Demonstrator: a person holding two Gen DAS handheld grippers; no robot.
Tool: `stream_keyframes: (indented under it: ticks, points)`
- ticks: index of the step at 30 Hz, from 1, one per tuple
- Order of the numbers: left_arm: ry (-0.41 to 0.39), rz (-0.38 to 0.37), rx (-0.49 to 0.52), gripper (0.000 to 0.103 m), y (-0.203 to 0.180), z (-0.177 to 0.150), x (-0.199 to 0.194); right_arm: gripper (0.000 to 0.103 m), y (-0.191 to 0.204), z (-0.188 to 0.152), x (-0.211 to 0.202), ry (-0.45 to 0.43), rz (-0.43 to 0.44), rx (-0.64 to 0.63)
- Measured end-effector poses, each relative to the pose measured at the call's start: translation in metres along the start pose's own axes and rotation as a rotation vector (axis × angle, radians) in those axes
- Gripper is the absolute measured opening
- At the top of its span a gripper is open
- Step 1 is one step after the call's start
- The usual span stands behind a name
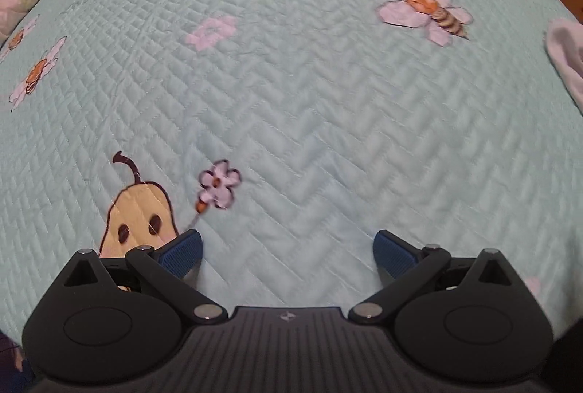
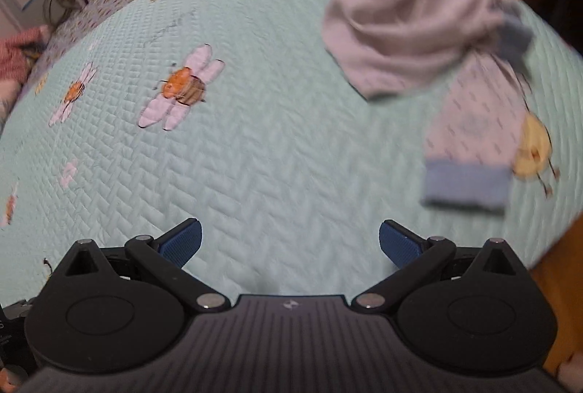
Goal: Fold clothes
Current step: 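Move both grippers over the bed toward the crumpled pink garment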
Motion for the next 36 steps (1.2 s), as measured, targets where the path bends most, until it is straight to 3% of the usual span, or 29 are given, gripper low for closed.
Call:
stream_keyframes:
  ticks: [4,8,13,16,19,26,30,36]
  points:
    - [-0.035,-0.034,0.087,0.099,-0.035,0.005,-0.031,0.103,-0.035,-0.002,-0.023,-0.051,-0.011,0.033]
    - [-0.107,-0.074,0.233,0.099,-0.095,0.018,-0.075,0.103,-0.069,0.0,-0.047,-0.111,-0.027,0.061]
    - [-0.177,-0.142,0.401,0.099,-0.175,0.052,-0.133,0.103,-0.104,0.034,-0.089,-0.27,-0.09,0.037]
    - [-0.204,-0.162,0.447,0.099,-0.208,0.074,-0.153,0.103,-0.117,0.048,-0.115,-0.377,-0.105,0.017]
    - [-0.201,-0.179,0.48,0.099,-0.235,0.094,-0.161,0.103,-0.123,0.06,-0.128,-0.412,-0.132,0.005]
    - [-0.129,-0.153,0.476,0.099,-0.275,0.125,-0.141,0.103,-0.127,0.088,-0.117,-0.297,-0.194,-0.001]
    - [-0.07,-0.162,0.397,0.099,-0.277,0.134,-0.126,0.103,-0.121,0.099,-0.103,-0.221,-0.21,-0.03]
    - [-0.048,-0.136,0.398,0.099,-0.281,0.137,-0.117,0.103,-0.119,0.11,-0.085,-0.149,-0.215,-0.029]
Point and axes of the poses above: each gripper's, at about its wrist camera, not at the fingertips, and x roughly the way its jaws point, y to its left, z to its top, the point moved 2 cm from there along x, roughly the way its jaws point, and after that the axes turned 1 degree about x, right-handed, at the moved point
